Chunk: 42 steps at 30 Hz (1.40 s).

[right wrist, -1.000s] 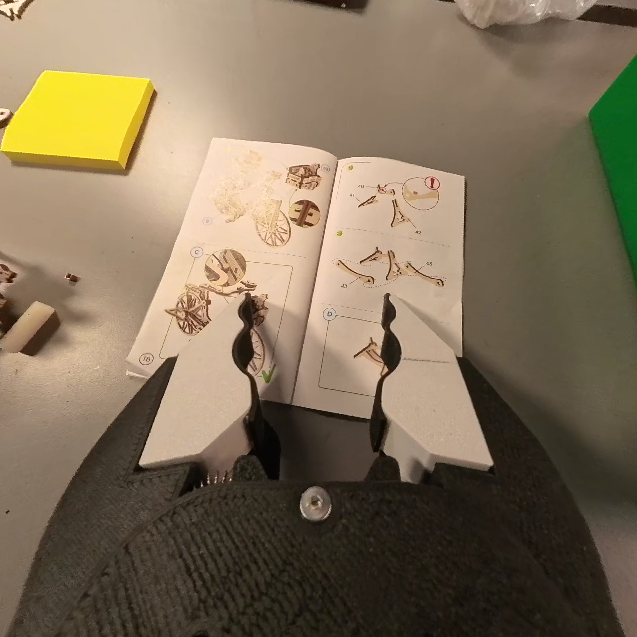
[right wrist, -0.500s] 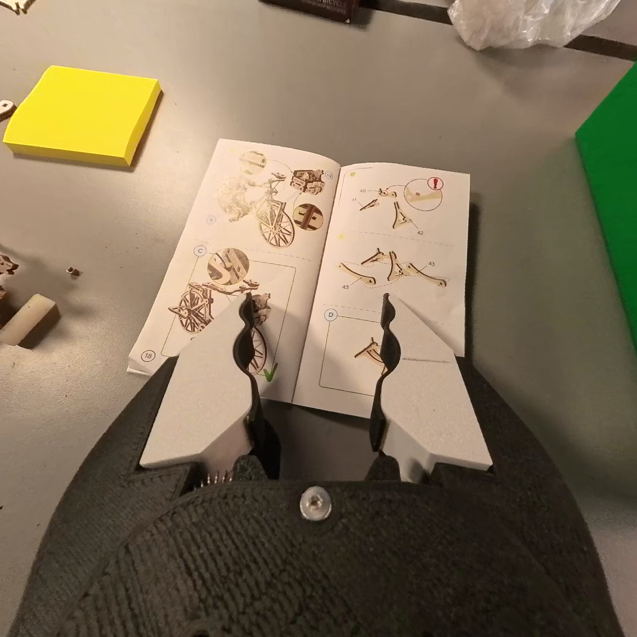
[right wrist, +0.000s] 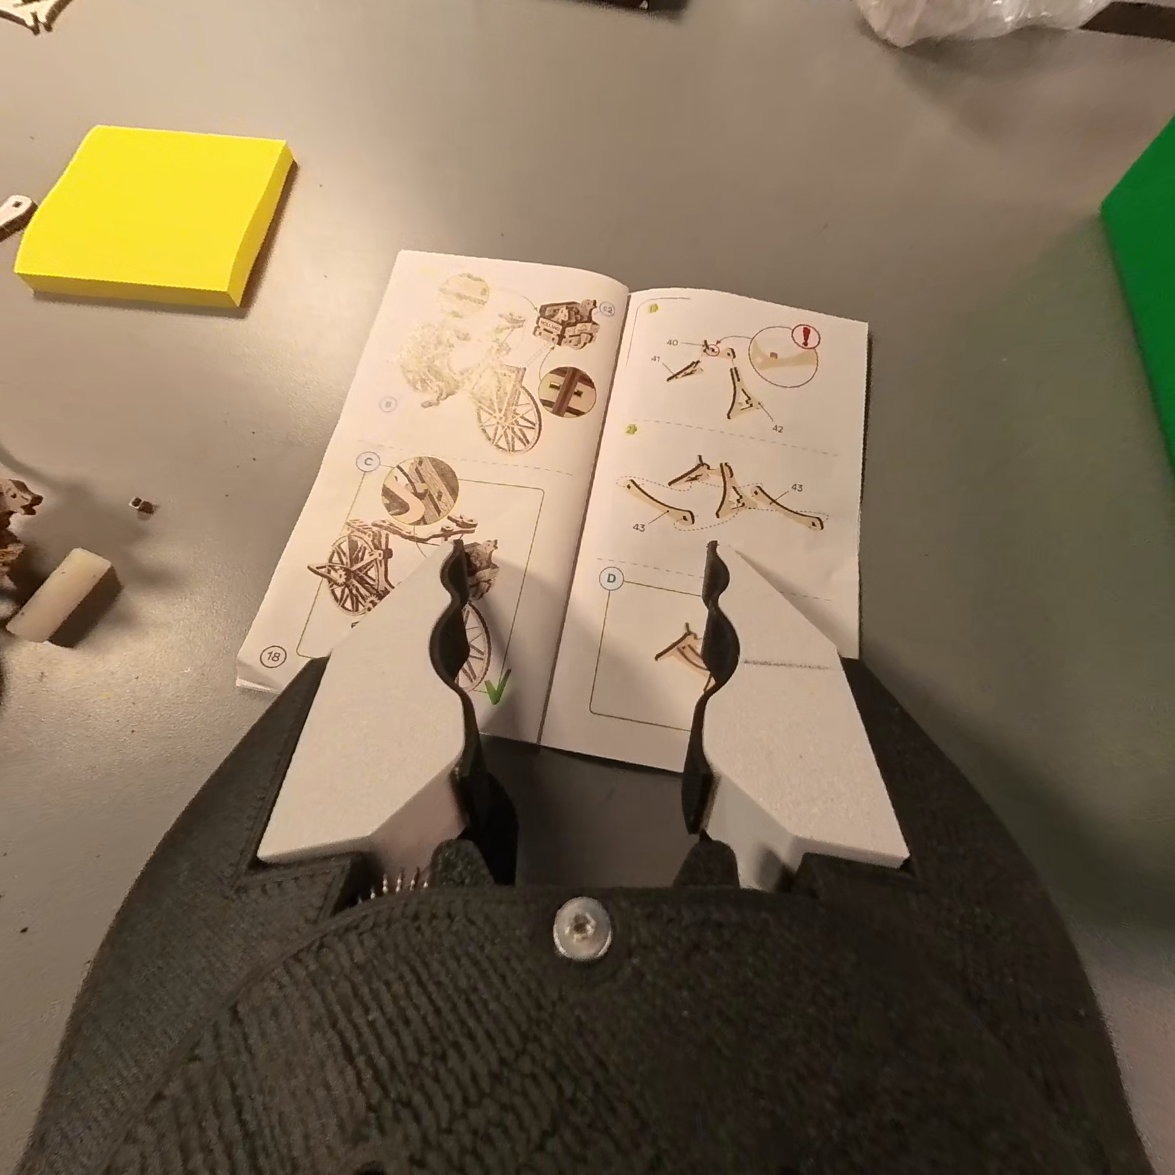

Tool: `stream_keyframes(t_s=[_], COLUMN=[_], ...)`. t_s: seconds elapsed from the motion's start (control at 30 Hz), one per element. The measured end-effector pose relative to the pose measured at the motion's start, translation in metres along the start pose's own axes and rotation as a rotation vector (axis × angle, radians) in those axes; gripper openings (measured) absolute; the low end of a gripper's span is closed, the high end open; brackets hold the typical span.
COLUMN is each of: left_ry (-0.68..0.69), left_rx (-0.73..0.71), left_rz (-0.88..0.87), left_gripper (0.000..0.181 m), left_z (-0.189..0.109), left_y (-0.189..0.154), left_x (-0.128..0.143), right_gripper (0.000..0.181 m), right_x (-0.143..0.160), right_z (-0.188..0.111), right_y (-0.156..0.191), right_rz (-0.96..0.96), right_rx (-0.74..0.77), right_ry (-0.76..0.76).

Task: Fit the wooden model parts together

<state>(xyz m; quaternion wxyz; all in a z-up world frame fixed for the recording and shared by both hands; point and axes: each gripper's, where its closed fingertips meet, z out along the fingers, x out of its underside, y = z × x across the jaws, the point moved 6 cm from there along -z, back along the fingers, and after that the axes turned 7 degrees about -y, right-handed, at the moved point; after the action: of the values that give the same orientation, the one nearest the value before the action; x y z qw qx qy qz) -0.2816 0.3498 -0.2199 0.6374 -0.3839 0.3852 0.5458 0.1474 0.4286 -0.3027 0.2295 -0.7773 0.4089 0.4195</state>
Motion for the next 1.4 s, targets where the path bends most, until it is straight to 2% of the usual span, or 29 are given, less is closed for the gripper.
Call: stream_keyframes(t_s=[0.27,0.47,0.53,0.7,0.77,1.03,1.17,1.27,1.4], left_ry=[-0.057,-0.061,-0.066,-0.075,-0.078,-0.062,-0.056,-0.043,-0.025], left_rx=[-0.072,-0.094,-0.121,-0.182,-0.188,-0.152,-0.14,-0.133,-0.142], left_rz=[-0.052,0.006,0.021,0.03,0.029,0.056,0.057,0.048,0.049], left_gripper=[0.038,0.038,0.038,0.039,0.039,0.039,0.039,0.039,0.039], left_z=[-0.008,-0.014,-0.021,-0.044,-0.052,-0.054,-0.052,-0.05,-0.048], left_y=[0.011,0.014,0.018,0.025,0.024,0.015,0.014,0.014,0.016], left_x=[-0.008,-0.013,-0.016,-0.027,-0.03,-0.03,-0.028,-0.026,-0.023], right_gripper=[0.072,0.07,0.07,0.069,0.067,0.061,0.054,0.05,0.04], right_x=[-0.002,-0.017,-0.026,-0.053,-0.055,-0.066,-0.062,-0.054,-0.049], right_z=[-0.002,-0.011,-0.018,-0.046,-0.05,-0.051,-0.055,-0.062,-0.07], right_y=[0.001,0.009,0.016,0.053,0.066,0.106,0.14,0.162,0.168], right_rz=[-0.022,-0.09,-0.127,-0.236,-0.279,-0.491,-0.612,-0.724,-0.737], right_rx=[0.014,0.014,-0.007,-0.146,-0.186,-0.395,-0.565,-0.638,-0.726], right_ry=[-0.023,-0.177,-0.276,-0.675,-0.77,-0.983,-1.021,-1.062,-1.079])
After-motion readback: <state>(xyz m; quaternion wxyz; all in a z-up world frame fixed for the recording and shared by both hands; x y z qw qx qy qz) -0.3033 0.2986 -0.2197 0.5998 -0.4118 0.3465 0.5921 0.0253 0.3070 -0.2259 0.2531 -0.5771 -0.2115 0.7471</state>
